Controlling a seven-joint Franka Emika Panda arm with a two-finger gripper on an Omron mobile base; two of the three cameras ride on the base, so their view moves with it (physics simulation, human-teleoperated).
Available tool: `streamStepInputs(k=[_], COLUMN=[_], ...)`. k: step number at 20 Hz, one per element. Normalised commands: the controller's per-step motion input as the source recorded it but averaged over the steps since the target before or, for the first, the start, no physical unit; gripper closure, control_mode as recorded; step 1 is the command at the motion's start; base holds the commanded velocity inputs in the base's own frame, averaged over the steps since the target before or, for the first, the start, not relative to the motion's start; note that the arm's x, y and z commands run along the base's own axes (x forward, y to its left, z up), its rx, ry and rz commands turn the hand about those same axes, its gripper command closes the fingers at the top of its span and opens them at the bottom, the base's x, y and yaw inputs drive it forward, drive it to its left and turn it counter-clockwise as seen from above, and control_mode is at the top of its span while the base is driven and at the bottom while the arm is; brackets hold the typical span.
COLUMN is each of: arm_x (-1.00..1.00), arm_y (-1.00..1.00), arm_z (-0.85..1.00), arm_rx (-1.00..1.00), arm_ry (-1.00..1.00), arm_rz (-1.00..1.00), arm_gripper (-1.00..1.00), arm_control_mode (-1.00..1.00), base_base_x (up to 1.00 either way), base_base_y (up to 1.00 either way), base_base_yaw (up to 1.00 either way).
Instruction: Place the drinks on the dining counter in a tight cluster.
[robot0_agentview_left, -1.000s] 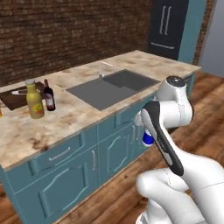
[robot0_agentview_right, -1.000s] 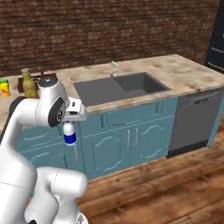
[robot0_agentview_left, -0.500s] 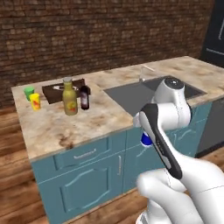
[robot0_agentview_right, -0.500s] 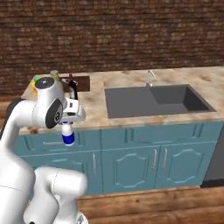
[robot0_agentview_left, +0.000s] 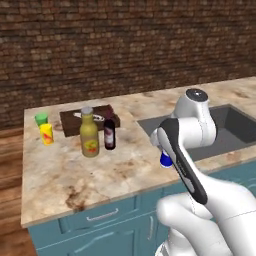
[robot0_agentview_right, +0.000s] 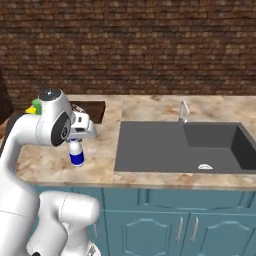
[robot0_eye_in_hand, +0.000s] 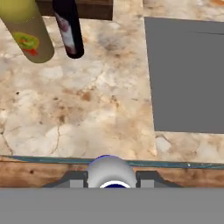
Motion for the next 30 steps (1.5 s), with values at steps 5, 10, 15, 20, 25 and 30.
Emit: streamStepInputs(k=[5, 10, 15, 20, 25, 30], arm_x=[0.0, 0.0, 0.0, 0.0, 0.0, 0.31], arm_y=[0.0, 0.0, 0.0, 0.0, 0.0, 0.0], arm_z=[0.0, 0.0, 0.0, 0.0, 0.0, 0.0], arm_rx=[0.0, 0.0, 0.0, 0.0, 0.0, 0.0], arm_ry=[0.0, 0.0, 0.0, 0.0, 0.0, 0.02], arm_rz=[0.0, 0.0, 0.0, 0.0, 0.0, 0.06], arm_gripper=[1.0, 1.0, 1.0, 1.0, 1.0, 1.0], arm_control_mode=[1.0, 1.0, 1.0, 1.0, 1.0, -1.0], base_base_x=[0.7, 0.55, 0.16, 0.0, 0.0, 0.0], base_base_y=[-0.19, -0.02, -0.03, 0.0, 0.0, 0.0], base_base_yaw=[0.22, 0.16, 0.09, 0.0, 0.0, 0.0])
